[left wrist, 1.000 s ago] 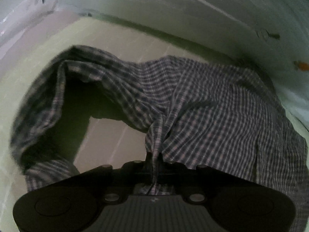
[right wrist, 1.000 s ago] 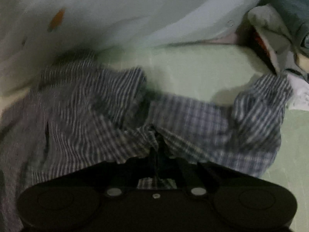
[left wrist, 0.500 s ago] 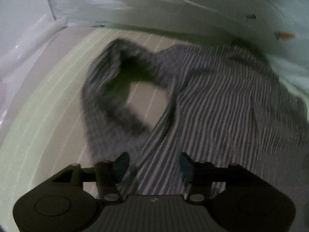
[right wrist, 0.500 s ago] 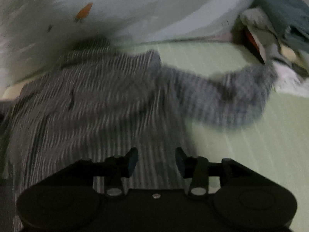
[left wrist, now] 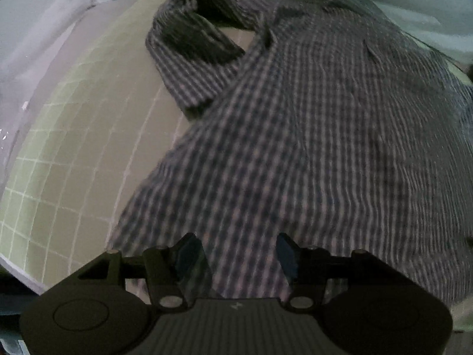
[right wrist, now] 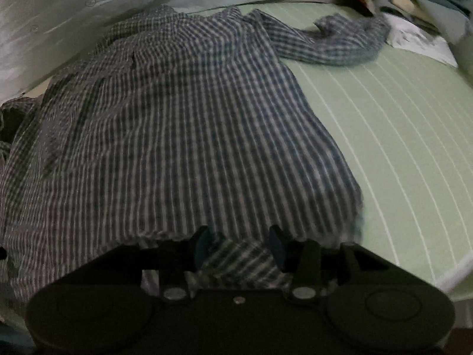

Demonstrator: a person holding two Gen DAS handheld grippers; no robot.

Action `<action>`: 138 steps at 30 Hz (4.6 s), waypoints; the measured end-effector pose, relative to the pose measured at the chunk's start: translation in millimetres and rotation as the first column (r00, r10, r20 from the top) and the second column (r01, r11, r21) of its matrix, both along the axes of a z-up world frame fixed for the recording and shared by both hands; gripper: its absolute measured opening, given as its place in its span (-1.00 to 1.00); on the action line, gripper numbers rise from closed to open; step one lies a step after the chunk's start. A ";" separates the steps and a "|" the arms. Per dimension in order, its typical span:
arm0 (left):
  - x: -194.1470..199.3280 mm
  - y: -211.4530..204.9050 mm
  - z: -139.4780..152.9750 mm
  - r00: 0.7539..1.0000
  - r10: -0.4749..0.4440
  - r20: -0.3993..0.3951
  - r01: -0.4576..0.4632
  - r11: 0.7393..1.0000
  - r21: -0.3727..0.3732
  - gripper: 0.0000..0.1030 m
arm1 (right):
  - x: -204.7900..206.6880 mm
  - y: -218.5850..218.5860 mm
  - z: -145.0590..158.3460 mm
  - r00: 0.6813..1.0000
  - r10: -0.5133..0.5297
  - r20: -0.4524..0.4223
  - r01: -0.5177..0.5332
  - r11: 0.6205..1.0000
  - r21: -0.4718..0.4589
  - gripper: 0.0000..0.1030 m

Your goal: Fold clothes

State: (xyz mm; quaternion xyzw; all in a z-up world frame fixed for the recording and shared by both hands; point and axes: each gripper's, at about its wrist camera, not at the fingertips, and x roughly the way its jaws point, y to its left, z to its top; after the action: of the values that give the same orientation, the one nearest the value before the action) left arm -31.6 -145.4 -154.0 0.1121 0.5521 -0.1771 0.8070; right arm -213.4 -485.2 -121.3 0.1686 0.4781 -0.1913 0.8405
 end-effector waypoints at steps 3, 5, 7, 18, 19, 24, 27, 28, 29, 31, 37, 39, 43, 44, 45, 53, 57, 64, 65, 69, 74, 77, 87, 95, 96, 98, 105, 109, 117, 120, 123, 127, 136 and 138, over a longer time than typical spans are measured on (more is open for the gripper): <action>-18.6 3.0 0.5 0.999 0.034 0.006 -0.034 0.999 -0.010 0.22 | -17.8 2.9 1.9 1.000 0.006 0.000 -0.006 1.000 0.011 -0.11; -31.0 5.0 0.8 0.998 0.056 0.009 -0.056 0.998 -0.018 0.22 | -28.4 3.0 3.6 1.000 0.023 0.004 -0.023 1.000 0.020 -0.11; -43.5 7.1 1.2 0.997 0.078 0.013 -0.078 0.997 -0.025 0.28 | -38.9 3.0 5.2 0.999 0.039 0.009 -0.039 0.999 0.029 -0.11; -85.2 5.9 23.2 0.983 0.165 0.086 -0.159 0.984 -0.078 0.44 | -60.4 -22.7 19.1 0.989 -0.073 0.130 0.070 0.997 0.026 0.11; -85.9 5.5 24.1 0.981 0.174 0.081 -0.168 0.983 -0.080 0.44 | -60.9 -24.9 19.3 0.987 -0.087 0.135 0.084 0.996 0.023 0.22; -86.1 -4.6 34.3 0.980 0.179 0.091 -0.171 0.981 -0.094 0.46 | -61.8 -35.0 16.7 0.978 -0.146 0.149 0.146 0.989 0.009 0.22; -86.7 -13.8 42.3 0.979 0.170 0.112 -0.158 0.982 -0.102 0.47 | -60.6 -39.6 9.2 0.980 -0.152 0.130 0.152 0.988 0.007 0.22; -86.7 -17.1 44.1 0.979 0.163 0.120 -0.151 0.983 -0.101 0.49 | -60.3 -42.3 7.4 0.980 -0.156 0.127 0.156 0.988 0.010 0.22; -87.1 -19.8 45.2 0.979 0.158 0.127 -0.146 0.984 -0.097 0.51 | -64.0 -46.9 6.8 0.979 -0.158 0.127 0.157 0.987 0.021 0.22; -87.8 -24.1 46.3 0.979 0.154 0.133 -0.143 0.985 -0.094 0.52 | -66.3 -51.0 3.8 0.980 -0.149 0.128 0.143 0.988 0.055 0.21; -93.0 -34.0 47.2 0.978 0.160 0.136 -0.147 0.984 -0.103 0.52 | -81.5 -54.1 5.7 0.976 -0.087 0.200 0.064 0.991 0.118 -0.91; -95.7 -37.2 46.3 0.977 0.164 0.137 -0.151 0.983 -0.104 0.53 | -92.6 -54.9 15.0 0.966 -0.069 0.251 0.040 0.992 0.117 -0.94; -100.3 -41.8 42.9 0.977 0.166 0.135 -0.153 0.983 -0.101 0.53 | -115.3 -58.5 31.2 0.943 -0.050 0.330 0.010 0.993 0.120 -0.94; -100.9 -42.0 42.0 0.978 0.163 0.133 -0.151 0.984 -0.099 0.53 | -118.3 -61.4 27.8 0.948 -0.059 0.314 0.022 0.992 0.122 -0.94; -101.5 -42.3 41.1 0.978 0.160 0.130 -0.148 0.984 -0.097 0.53 | -121.0 -64.4 23.8 0.953 -0.069 0.296 0.034 0.992 0.122 -0.94; -92.1 -47.5 33.9 0.986 0.126 0.107 -0.118 0.990 -0.079 0.66 | -121.9 -68.7 12.3 0.975 -0.120 0.188 0.110 0.992 0.063 -0.08; -78.7 -68.0 26.0 0.991 0.086 0.098 -0.081 0.995 -0.052 0.70 | -114.3 -65.4 14.5 0.974 -0.131 0.185 0.126 0.991 0.036 0.33; -59.9 -121.0 9.6 0.997 -0.055 0.049 0.057 0.997 -0.045 0.70 | -96.8 -68.8 11.9 0.981 -0.110 0.157 0.113 0.994 -0.010 1.00; -59.5 -128.3 8.3 0.996 -0.079 0.046 0.081 0.996 -0.045 0.71 | -93.6 -71.3 11.8 0.981 -0.119 0.150 0.122 0.992 -0.010 1.00; -58.5 -157.7 3.3 0.984 -0.173 0.037 0.174 0.984 -0.045 0.78 | -83.5 -80.4 14.4 0.980 -0.151 0.131 0.157 0.987 -0.031 1.00; -68.7 -188.5 -2.0 0.968 -0.248 0.023 0.249 0.968 -0.026 0.79 | -76.9 -101.1 9.7 0.970 -0.206 0.130 0.209 0.978 -0.004 1.00; -76.1 -203.3 -6.1 0.968 -0.250 0.016 0.250 0.968 -0.011 0.80 | -73.0 -118.7 5.7 0.969 -0.213 0.124 0.214 0.977 0.007 1.00; -99.9 -234.9 -14.9 0.999 -0.050 -0.015 0.050 0.999 -0.004 0.84 | -46.1 -223.6 -5.5 0.971 -0.183 0.154 0.166 0.979 0.118 1.00; -106.3 -250.6 -20.8 0.996 0.092 0.001 -0.092 0.995 0.039 0.97 | -29.9 -297.0 -23.2 0.968 -0.140 0.209 0.113 0.984 0.137 1.00; -106.6 -252.0 -21.3 0.994 0.109 -0.003 -0.109 0.993 0.042 1.00 | -27.1 -305.2 -24.3 0.968 -0.137 0.212 0.110 0.985 0.133 1.00; -105.9 -253.1 -21.1 0.992 0.127 -0.006 -0.127 0.991 0.040 1.00 | -16.6 -319.0 -24.1 0.968 -0.116 0.221 0.093 0.989 0.111 1.00; -101.5 -255.6 -20.0 0.984 0.175 -0.034 -0.173 0.984 0.043 1.00 | 33.7 -364.5 -22.3 0.973 -0.018 0.229 0.014 1.000 0.017 1.00; -97.0 -257.4 -19.2 0.981 0.188 -0.054 -0.186 0.981 0.048 1.00 | 67.9 -383.9 -24.0 0.968 0.008 0.251 -0.011 1.000 0.009 1.00; -102.2 -255.1 -17.0 0.978 0.207 -0.039 -0.206 0.978 0.041 1.00 | 125.6 -393.8 -38.7 0.973 -0.018 0.229 0.018 1.000 -0.001 0.98; -104.2 -254.7 -16.1 0.977 0.209 -0.035 -0.208 0.977 0.039 1.00 | 137.9 -385.5 -40.5 0.982 -0.003 0.189 0.023 0.994 -0.103 0.71; -109.3 -254.8 -13.8 0.977 0.212 -0.027 -0.211 0.977 0.036 1.00 | 137.8 -376.4 -40.7 0.984 0.066 0.165 -0.034 0.982 -0.188 0.32; -117.6 -258.0 -10.9 0.976 0.217 -0.010 -0.216 0.976 0.029 1.00 | 118.4 -379.3 -38.4 0.984 0.069 0.163 -0.039 0.983 -0.181 0.17; -116.6 -261.0 -12.7 0.975 0.221 0.021 -0.221 0.975 0.017 1.00 | 32.3 -379.9 -36.2 0.988 -0.038 0.150 0.064 0.983 -0.171 0.17; -116.0 -261.7 -13.9 0.974 0.223 0.028 -0.224 0.975 0.015 1.00 | 13.6 -374.8 -36.4 0.988 -0.049 0.148 0.075 0.983 -0.170 0.17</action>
State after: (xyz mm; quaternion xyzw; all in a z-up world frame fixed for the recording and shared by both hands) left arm -147.6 -407.1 -167.9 0.0588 0.5524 -0.0788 0.8278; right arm -199.8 -860.1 -157.7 0.1222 0.3925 -0.2461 0.8778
